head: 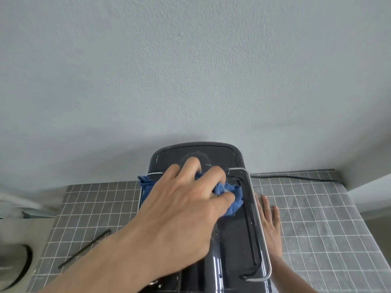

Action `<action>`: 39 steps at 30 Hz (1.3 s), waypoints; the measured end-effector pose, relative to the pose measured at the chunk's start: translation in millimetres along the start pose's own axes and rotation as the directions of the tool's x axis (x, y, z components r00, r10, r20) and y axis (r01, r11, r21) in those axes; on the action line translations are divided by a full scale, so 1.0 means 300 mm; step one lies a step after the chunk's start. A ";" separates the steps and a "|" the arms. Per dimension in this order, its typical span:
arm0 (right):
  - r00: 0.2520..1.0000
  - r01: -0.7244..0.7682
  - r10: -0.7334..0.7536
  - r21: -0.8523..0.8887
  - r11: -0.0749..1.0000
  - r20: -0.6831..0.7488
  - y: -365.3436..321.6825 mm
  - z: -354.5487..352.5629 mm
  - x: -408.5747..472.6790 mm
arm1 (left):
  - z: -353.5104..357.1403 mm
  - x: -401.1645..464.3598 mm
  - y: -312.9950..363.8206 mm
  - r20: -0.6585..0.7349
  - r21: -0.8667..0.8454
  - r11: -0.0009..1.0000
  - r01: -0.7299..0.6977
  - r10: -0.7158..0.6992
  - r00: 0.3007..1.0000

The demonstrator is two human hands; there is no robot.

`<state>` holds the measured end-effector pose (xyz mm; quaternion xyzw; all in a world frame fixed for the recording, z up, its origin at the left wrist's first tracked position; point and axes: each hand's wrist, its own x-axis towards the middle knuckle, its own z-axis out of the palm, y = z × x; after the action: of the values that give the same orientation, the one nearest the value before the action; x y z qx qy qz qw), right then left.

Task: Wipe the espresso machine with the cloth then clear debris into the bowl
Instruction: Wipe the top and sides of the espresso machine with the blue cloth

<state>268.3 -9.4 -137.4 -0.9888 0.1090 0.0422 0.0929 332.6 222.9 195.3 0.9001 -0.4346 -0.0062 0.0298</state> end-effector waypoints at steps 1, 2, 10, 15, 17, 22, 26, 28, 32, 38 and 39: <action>1.000 -0.007 0.007 0.001 1.000 0.000 0.000 -0.001 0.000 | 0.004 0.024 -0.002 -0.024 0.017 0.999 0.037 -0.036 0.999; 1.000 -0.012 0.012 0.002 1.000 0.000 0.000 0.000 0.000 | 0.009 0.043 -0.005 -0.039 0.034 0.997 0.066 -0.065 0.997; 0.999 -0.039 0.039 -0.015 0.999 0.018 -0.008 0.000 0.004 | -0.006 0.029 0.022 -0.027 0.088 0.972 0.218 -0.216 0.976; 0.999 -0.033 0.035 -0.034 0.999 0.034 -0.005 0.005 0.005 | 0.005 0.051 0.025 -0.040 0.073 0.984 0.161 -0.159 0.986; 0.999 -0.035 0.036 -0.033 0.999 0.039 -0.008 0.007 0.008 | 0.023 0.081 0.031 -0.048 0.061 0.991 0.121 -0.118 0.992; 0.998 -0.036 0.038 -0.044 0.998 0.044 -0.013 0.003 0.007 | 0.045 0.085 0.042 -0.087 0.085 0.986 0.141 -0.134 0.987; 0.999 -0.034 0.035 -0.033 0.999 0.041 -0.007 -0.002 0.005 | 0.024 0.033 0.032 -0.078 0.084 0.974 0.210 -0.204 0.976; 0.998 -0.034 0.035 -0.028 0.999 0.049 -0.008 0.000 0.006 | 0.019 0.036 0.022 -0.102 0.059 0.980 0.188 -0.181 0.978; 0.998 -0.040 0.040 -0.020 0.999 0.043 -0.011 0.000 0.009 | 0.030 0.072 0.023 -0.171 -0.068 0.997 0.038 -0.049 0.984; 0.997 -0.034 0.038 -0.046 0.998 0.073 -0.007 0.003 0.009 | 0.019 0.028 0.053 -0.089 -0.135 0.987 -0.093 0.081 0.993; 0.996 -0.035 0.039 -0.051 0.998 0.078 -0.005 -0.001 0.009 | 0.015 0.011 0.064 -0.069 -0.140 0.982 -0.124 0.115 0.991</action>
<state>271.3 -8.6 -137.2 -0.9861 0.1227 0.0857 0.0716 319.5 208.3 191.9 0.8676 -0.4854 -0.0086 0.1080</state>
